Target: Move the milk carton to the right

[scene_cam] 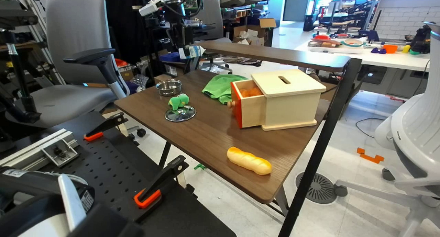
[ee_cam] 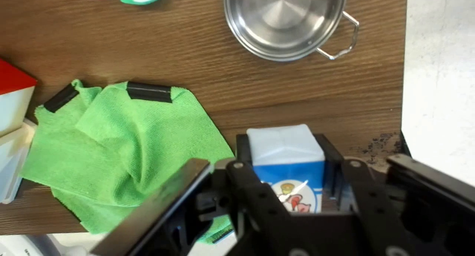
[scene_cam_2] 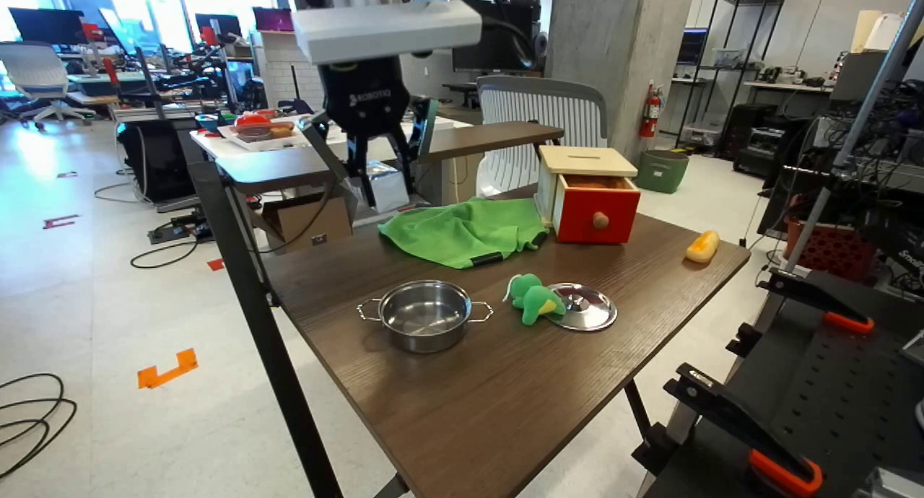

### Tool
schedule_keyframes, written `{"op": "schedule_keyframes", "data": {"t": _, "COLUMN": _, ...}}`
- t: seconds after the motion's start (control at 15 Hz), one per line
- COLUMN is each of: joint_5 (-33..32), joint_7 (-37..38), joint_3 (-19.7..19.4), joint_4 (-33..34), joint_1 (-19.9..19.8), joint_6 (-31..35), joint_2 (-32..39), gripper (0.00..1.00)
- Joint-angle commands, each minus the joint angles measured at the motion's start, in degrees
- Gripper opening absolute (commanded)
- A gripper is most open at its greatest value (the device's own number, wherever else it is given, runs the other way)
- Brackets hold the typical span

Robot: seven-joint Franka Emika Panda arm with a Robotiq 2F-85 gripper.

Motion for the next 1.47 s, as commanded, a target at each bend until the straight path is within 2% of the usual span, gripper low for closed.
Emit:
{"op": "schedule_keyframes", "data": {"t": 0.0, "joint_5": -0.6, "joint_7": -4.3, "joint_3": 0.9, "joint_4": -14.0, "joint_1": -1.6, "joint_6": -0.4, "joint_2": -11.7, "gripper": 0.19}}
{"op": "schedule_keyframes", "data": {"t": 0.27, "joint_5": -3.9, "joint_7": -4.7, "joint_3": 0.2, "joint_4": -26.6, "joint_1": -3.0, "joint_6": 1.0, "joint_2": -20.8, "gripper": 0.19}}
{"op": "schedule_keyframes", "data": {"t": 0.6, "joint_5": -7.2, "joint_7": -4.5, "joint_3": -0.2, "joint_4": -41.8, "joint_1": -7.8, "joint_6": 4.1, "joint_2": -29.8, "gripper": 0.19}}
{"op": "schedule_keyframes", "data": {"t": 1.0, "joint_5": -9.2, "joint_7": -2.8, "joint_3": -2.6, "joint_4": -48.9, "joint_1": -14.8, "joint_6": 9.0, "joint_2": -28.6, "gripper": 0.19}}
{"op": "schedule_keyframes", "data": {"t": 1.4, "joint_5": -9.2, "joint_7": -1.6, "joint_3": -5.4, "joint_4": -52.3, "joint_1": -18.0, "joint_6": 13.0, "joint_2": -25.4, "gripper": 0.19}}
